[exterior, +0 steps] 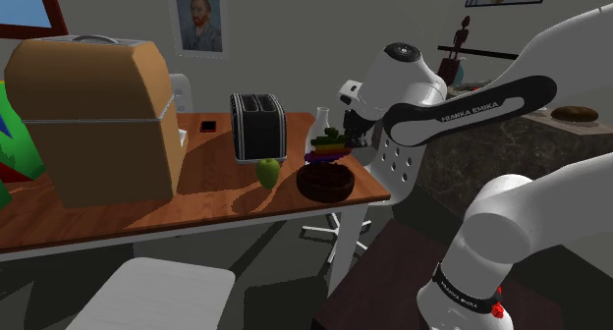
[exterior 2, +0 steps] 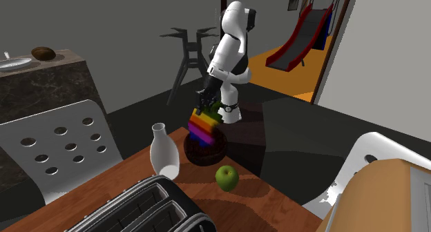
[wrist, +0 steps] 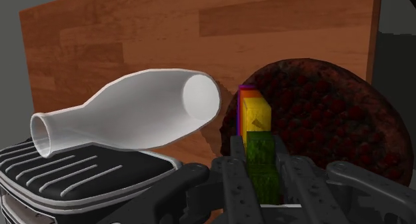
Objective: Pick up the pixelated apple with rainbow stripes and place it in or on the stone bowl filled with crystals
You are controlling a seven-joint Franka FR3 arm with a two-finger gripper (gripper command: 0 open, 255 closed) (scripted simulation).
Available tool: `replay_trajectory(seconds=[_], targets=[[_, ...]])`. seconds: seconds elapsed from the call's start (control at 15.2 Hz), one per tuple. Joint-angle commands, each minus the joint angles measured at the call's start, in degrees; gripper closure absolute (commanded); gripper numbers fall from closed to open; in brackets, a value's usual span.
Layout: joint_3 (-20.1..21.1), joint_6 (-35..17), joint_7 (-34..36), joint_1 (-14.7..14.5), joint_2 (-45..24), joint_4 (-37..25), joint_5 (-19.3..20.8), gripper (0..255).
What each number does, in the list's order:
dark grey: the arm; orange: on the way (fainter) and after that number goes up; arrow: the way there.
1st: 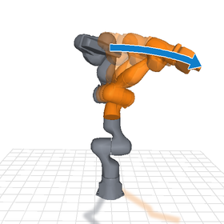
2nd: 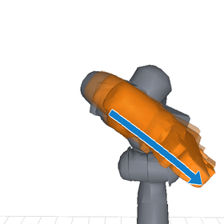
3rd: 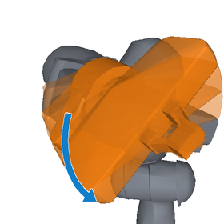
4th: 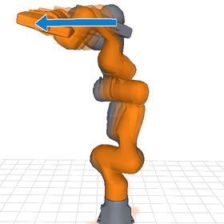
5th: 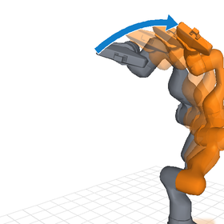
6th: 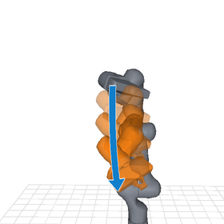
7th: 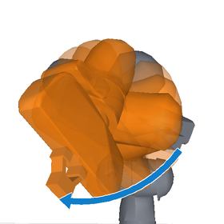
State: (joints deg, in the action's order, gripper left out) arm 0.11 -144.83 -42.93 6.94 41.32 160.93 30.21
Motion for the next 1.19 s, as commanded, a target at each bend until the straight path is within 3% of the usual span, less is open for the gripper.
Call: replay_trajectory(seconds=[0.0,0.26,0.33,0.66,0.92,1.12], targets=[[0.0,-0.1,0.1,0.0,-0.1,0.0,0.1,255],[0.0,-0.1,0.1,0.0,-0.1,0.0,0.1,255],[0.0,-0.2,0.1,0.0,-0.1,0.0,0.1,0],[0.0,-0.1,0.1,0.0,-0.1,0.0,0.1,0],[0.9,9.8,-2.1,-3.5,7.6,-1.7,-4.0,0],[0.9,9.8,-2.1,-3.5,7.6,-1.7,-4.0,0]])
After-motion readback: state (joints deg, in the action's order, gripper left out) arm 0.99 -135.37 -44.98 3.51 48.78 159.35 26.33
